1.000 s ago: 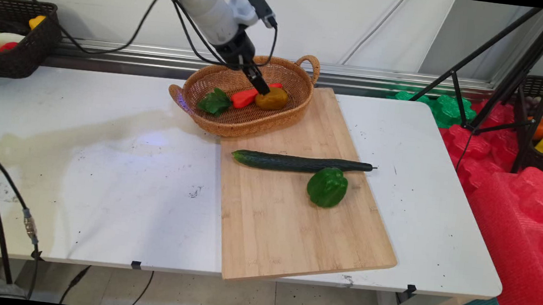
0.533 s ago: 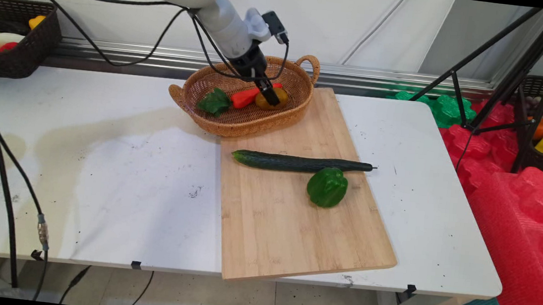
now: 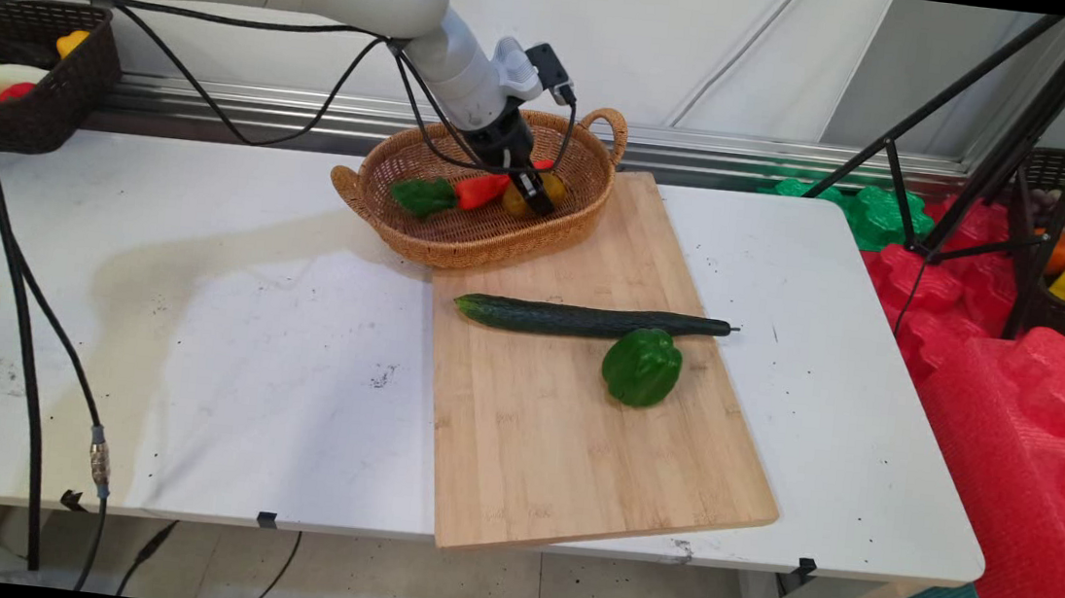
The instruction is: Place the picked object on the cutting board
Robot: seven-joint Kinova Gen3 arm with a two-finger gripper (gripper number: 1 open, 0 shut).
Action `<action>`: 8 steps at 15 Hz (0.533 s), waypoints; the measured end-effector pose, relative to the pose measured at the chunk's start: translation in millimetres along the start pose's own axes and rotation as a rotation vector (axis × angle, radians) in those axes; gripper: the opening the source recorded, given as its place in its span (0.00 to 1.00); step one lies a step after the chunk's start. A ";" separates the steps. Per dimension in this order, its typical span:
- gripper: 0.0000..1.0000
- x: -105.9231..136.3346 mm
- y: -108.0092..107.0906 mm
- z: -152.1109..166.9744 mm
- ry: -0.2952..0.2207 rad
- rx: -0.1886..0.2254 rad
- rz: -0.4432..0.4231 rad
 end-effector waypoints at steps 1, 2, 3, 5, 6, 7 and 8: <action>0.00 0.4 -0.1 0.7 0.003 0.004 -0.001; 0.00 1.7 -0.1 0.3 0.009 0.009 -0.004; 0.00 3.0 0.1 -1.6 0.017 0.015 -0.012; 0.00 7.8 2.3 -12.0 0.039 0.028 -0.036; 0.00 10.4 3.5 -18.9 0.050 0.035 -0.047; 0.00 12.6 4.4 -24.5 0.058 0.041 -0.054; 0.00 16.7 6.3 -34.3 0.071 0.050 -0.063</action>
